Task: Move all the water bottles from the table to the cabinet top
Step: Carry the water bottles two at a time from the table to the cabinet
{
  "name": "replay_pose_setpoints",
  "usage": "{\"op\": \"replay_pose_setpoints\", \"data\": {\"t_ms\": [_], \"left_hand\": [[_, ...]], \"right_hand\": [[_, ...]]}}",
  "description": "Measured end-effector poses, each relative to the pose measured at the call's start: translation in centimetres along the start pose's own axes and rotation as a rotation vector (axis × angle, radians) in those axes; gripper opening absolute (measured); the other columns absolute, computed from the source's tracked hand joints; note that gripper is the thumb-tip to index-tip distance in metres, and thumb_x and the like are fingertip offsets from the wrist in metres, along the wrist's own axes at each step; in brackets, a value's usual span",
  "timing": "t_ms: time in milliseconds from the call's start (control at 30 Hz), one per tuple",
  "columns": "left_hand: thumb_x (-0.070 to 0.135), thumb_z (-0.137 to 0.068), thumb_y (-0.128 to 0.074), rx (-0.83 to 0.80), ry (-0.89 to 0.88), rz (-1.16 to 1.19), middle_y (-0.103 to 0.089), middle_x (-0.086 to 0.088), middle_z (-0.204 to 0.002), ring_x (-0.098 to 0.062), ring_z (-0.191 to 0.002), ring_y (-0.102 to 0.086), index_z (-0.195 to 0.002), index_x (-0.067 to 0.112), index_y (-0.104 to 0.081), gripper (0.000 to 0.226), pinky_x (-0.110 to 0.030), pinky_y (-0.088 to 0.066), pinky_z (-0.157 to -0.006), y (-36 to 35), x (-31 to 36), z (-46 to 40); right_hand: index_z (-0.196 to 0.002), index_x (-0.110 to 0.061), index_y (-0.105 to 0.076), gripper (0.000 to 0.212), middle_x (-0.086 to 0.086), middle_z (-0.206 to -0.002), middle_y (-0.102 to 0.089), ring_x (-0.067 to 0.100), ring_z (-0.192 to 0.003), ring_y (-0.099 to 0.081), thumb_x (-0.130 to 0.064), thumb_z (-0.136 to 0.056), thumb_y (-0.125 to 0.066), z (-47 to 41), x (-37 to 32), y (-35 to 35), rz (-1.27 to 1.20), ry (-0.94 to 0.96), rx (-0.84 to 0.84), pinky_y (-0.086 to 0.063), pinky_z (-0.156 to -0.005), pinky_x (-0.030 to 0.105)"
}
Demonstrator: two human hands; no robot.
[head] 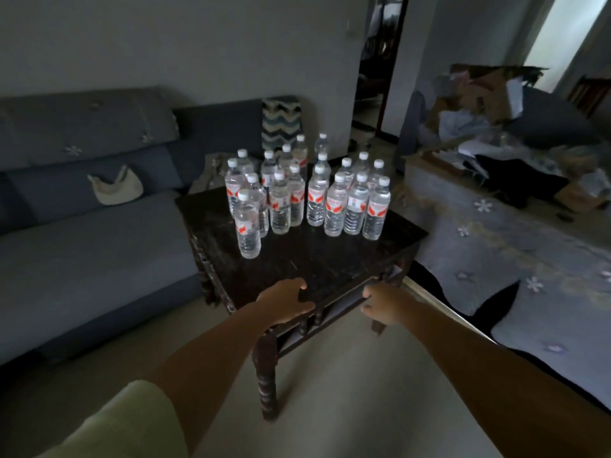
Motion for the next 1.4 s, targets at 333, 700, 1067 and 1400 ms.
{"op": "replay_pose_setpoints", "data": {"t_ms": [333,700,1067,1400], "left_hand": [[0.046,-0.087,-0.062,-0.025,0.218,0.073,-0.06,-0.011,-0.125,-0.027,-0.116,-0.057,-0.131,0.016,-0.049,0.055,-0.033,-0.045,-0.096,0.0,-6.2,-11.3],[0.054,-0.086,-0.059,-0.089,0.465,0.174,-0.065,-0.014,-0.115,-0.026,-0.107,-0.061,-0.108,0.003,-0.064,0.056,-0.031,-0.045,-0.089,0.9,-16.9,-18.5],[0.015,-0.065,-0.086,0.772,0.474,1.0,-0.055,0.001,-0.129,-0.011,-0.115,-0.057,-0.14,0.022,-0.031,0.093,-0.03,-0.048,-0.098,5.2,-18.8,-20.2],[0.022,-0.066,-0.085,0.925,0.534,1.047,-0.066,0.007,-0.101,0.0,-0.09,-0.067,-0.115,0.031,-0.047,0.063,-0.016,-0.052,-0.072,4.8,-21.2,-21.7]], "right_hand": [[-0.123,-0.01,-0.056,0.04,0.014,-0.126,-0.057,0.029,-0.119,-0.054,-0.034,-0.092,-0.057,-13.4,2.6,2.1,-0.046,0.043,-0.055,-0.044,-0.097,0.033],[-0.13,-0.015,-0.052,0.043,0.009,-0.131,-0.054,0.026,-0.12,-0.053,-0.037,-0.094,-0.054,-27.5,-7.2,3.5,-0.062,0.258,-0.112,-0.045,-0.099,0.036],[-0.144,0.005,-0.029,0.08,0.02,-0.149,-0.035,0.025,-0.141,-0.032,-0.013,-0.081,-0.075,-33.6,-20.9,10.4,-0.829,0.683,0.464,-0.024,-0.116,0.018],[-0.142,-0.013,-0.032,0.093,-0.006,-0.128,-0.055,0.0,-0.11,-0.05,-0.03,-0.067,-0.084,-40.1,-22.2,4.3,-1.007,0.455,0.279,-0.036,-0.092,0.002]]}}
Point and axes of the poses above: each hand's wrist, its own z-axis away from the middle knuckle, its own y-axis out of the back of the hand, x = y × z, the point moved 7 cm from there along -z, towards the middle knuckle
